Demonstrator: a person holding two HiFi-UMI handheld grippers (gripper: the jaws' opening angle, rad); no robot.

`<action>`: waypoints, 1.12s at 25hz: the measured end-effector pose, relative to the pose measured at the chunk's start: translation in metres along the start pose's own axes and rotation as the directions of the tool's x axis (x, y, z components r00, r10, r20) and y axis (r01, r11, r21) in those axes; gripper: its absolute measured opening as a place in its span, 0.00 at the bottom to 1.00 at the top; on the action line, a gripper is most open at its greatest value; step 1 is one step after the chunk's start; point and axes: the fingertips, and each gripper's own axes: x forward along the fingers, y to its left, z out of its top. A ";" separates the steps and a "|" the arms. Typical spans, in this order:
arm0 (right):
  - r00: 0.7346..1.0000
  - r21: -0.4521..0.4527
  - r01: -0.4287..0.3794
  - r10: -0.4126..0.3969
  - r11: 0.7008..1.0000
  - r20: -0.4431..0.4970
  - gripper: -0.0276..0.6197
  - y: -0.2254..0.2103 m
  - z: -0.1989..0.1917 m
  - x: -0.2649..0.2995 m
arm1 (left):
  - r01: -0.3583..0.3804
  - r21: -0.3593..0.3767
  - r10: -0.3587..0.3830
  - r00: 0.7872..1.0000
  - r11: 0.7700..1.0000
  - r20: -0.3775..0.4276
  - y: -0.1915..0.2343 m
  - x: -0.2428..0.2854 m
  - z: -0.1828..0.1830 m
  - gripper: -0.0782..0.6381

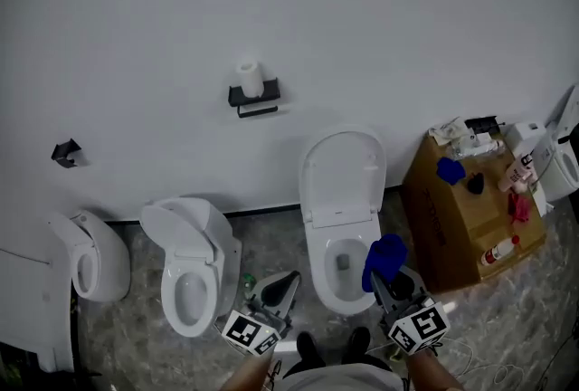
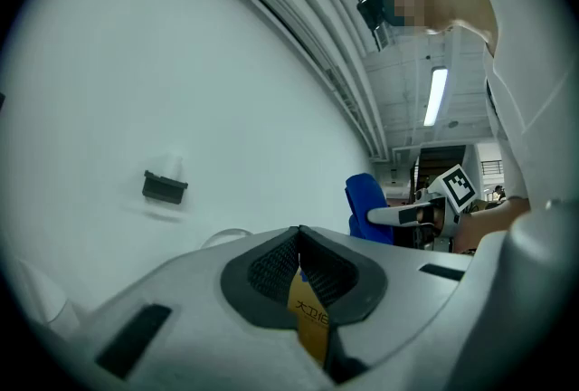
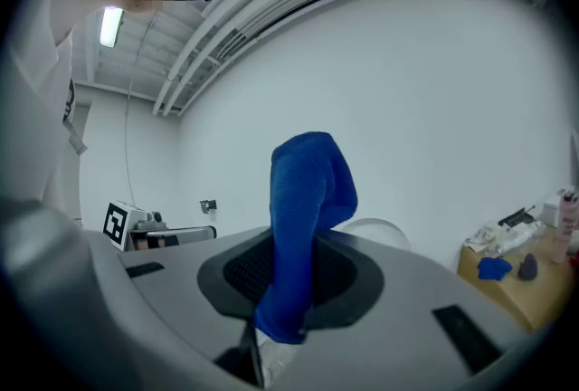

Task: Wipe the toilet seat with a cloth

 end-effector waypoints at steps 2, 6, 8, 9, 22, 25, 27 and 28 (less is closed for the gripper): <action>1.000 0.004 -0.022 0.022 1.000 0.012 0.16 0.009 0.013 -0.007 | -0.004 -0.018 0.004 1.000 1.000 0.002 -0.006 -0.006 0.011 0.12; 0.999 0.019 -0.037 0.036 0.999 0.019 0.16 0.017 0.043 -0.019 | 0.010 -0.036 -0.010 1.000 0.999 0.006 -0.019 -0.015 0.029 0.12; 0.999 0.033 -0.038 0.038 0.999 0.024 0.16 0.022 0.053 -0.022 | 0.010 -0.038 -0.009 1.000 0.999 0.022 -0.020 -0.020 0.040 0.12; 0.999 0.040 -0.037 0.036 0.999 0.026 0.16 0.025 0.055 -0.025 | 0.011 -0.037 -0.010 0.999 0.999 0.031 -0.021 -0.022 0.045 0.12; 0.997 0.075 -0.026 0.020 0.997 0.071 0.16 0.074 0.070 -0.038 | 0.007 -0.001 -0.007 0.998 1.000 0.058 -0.013 -0.068 0.080 0.12; 0.997 0.083 -0.012 0.006 0.996 0.076 0.16 0.085 0.072 -0.039 | 0.017 -0.006 -0.016 0.999 1.000 0.050 -0.010 -0.078 0.078 0.12; 0.996 0.092 -0.001 -0.007 0.996 0.086 0.16 0.090 0.073 -0.039 | 0.024 -0.011 -0.023 0.999 1.000 0.038 -0.007 -0.082 0.074 0.12; 0.995 0.093 0.004 -0.012 0.996 0.094 0.16 0.092 0.075 -0.039 | 0.027 -0.011 -0.026 0.999 1.000 0.032 -0.005 -0.083 0.071 0.12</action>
